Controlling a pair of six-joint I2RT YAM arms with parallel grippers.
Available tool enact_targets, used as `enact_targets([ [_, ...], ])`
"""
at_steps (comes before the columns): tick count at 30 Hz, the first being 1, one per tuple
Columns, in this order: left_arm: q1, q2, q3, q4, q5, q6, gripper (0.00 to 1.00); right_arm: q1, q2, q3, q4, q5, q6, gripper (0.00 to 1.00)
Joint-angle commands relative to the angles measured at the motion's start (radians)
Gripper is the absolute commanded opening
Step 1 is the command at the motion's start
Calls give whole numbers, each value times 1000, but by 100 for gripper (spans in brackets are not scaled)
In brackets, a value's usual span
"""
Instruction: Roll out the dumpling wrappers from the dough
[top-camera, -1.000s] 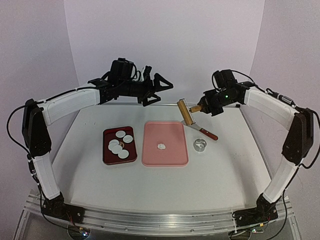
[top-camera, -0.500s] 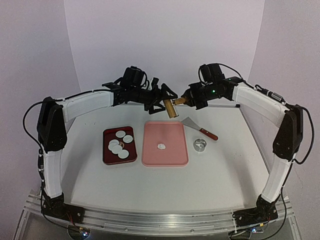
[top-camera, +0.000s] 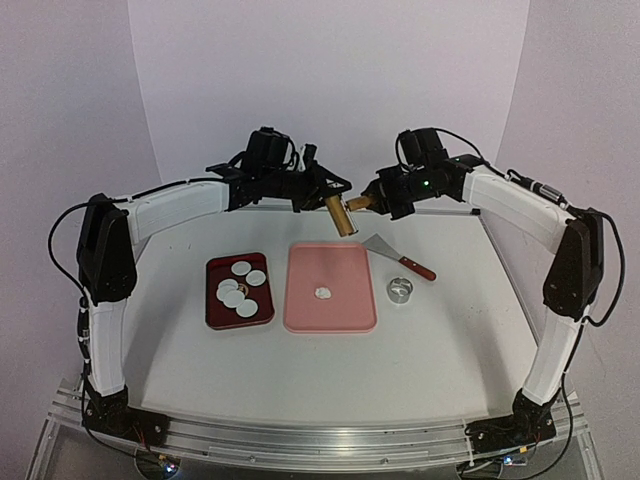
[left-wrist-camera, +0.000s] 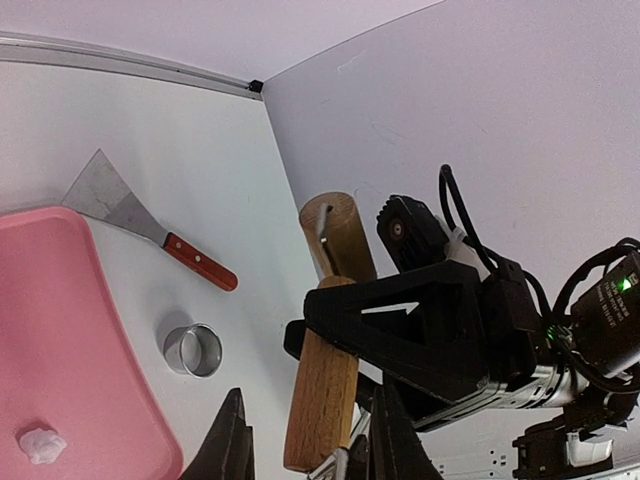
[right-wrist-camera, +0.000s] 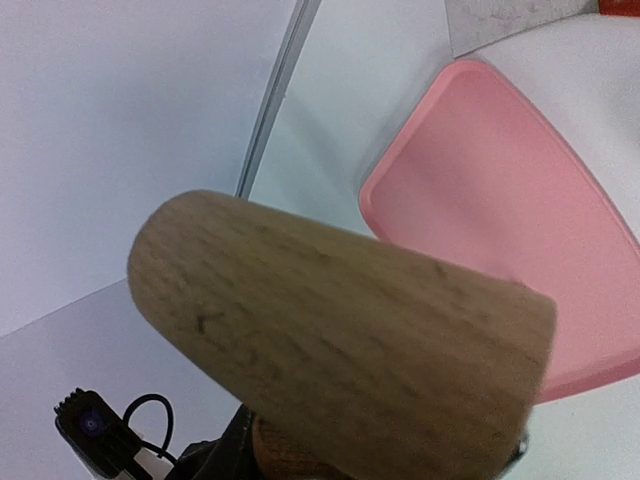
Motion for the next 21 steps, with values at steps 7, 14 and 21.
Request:
enact_targets([
  [7, 83, -129, -153, 266, 160, -104, 0, -4, -135, -79, 30, 178, -421, 79],
  [14, 144, -169, -240, 355, 340, -110, 0, -40, -169, -95, 3, 61, -710, 98],
  [21, 152, -248, -273, 366, 581, 21, 0, -127, -65, -106, 14, -470, -934, 98],
])
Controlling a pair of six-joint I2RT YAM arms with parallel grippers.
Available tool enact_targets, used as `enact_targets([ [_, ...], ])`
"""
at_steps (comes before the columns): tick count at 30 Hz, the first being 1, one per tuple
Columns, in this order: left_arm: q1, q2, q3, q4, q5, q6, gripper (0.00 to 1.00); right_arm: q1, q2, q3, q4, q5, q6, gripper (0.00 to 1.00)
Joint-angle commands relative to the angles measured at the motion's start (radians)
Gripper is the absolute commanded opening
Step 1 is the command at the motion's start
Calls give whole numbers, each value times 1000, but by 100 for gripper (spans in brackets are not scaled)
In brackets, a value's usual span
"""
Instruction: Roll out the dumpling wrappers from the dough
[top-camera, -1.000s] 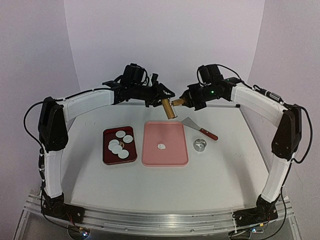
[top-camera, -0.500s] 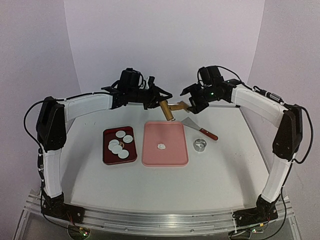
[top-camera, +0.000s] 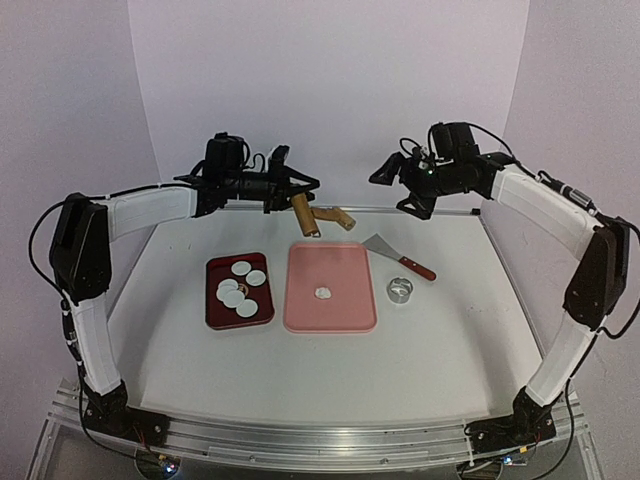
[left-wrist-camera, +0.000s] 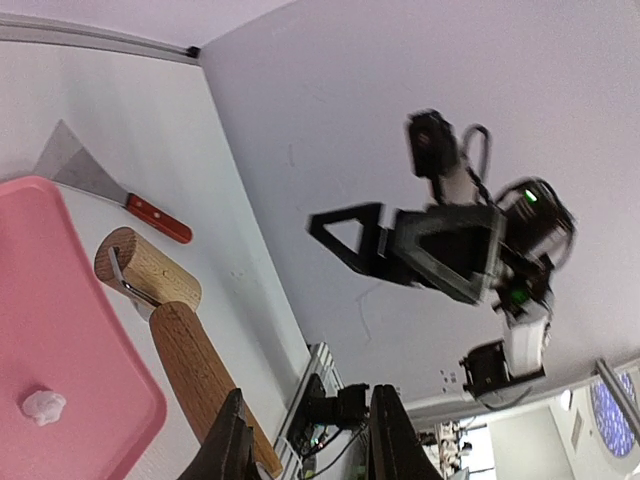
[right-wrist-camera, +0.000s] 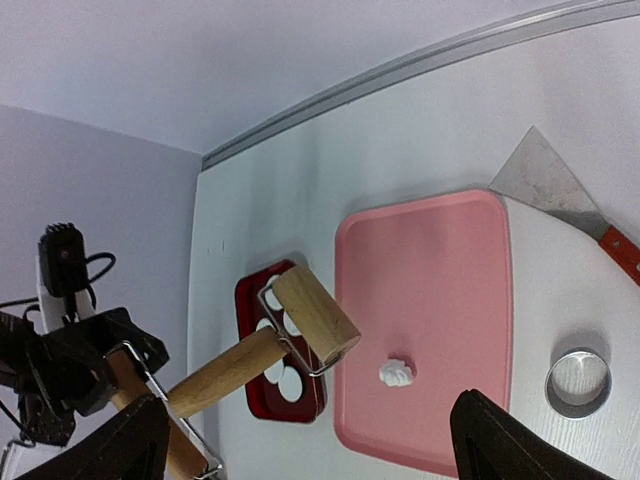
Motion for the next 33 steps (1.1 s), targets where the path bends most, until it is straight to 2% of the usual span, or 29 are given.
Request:
enact_targets([
  [1, -6, -134, -8, 111, 239, 82, 0, -38, 87, -7, 7, -421, -200, 98],
  [4, -6, -165, -31, 130, 296, 88, 0, -38, 117, -19, 73, -605, -156, 98],
  [8, -6, -206, -58, 143, 318, 96, 0, -38, 97, -111, 377, -761, 31, 98],
  [15, -7, -228, -88, 229, 322, 43, 0, -23, 125, -139, 709, -897, 318, 94],
  [19, -7, -226, -88, 246, 312, 29, 0, -14, 143, -167, 979, -926, 523, 84],
  [22, -8, -222, -89, 247, 278, 17, 0, -12, 163, -181, 1242, -927, 726, 72],
  [24, -6, -220, -87, 201, 220, 17, 0, -11, 172, -181, 1326, -926, 793, 60],
  [30, -4, -192, -65, 39, 63, 3, 0, -11, 159, -201, 1324, -894, 766, 27],
  [33, -2, -184, -80, 16, 6, -50, 0, -12, 154, -217, 1311, -874, 741, 14],
])
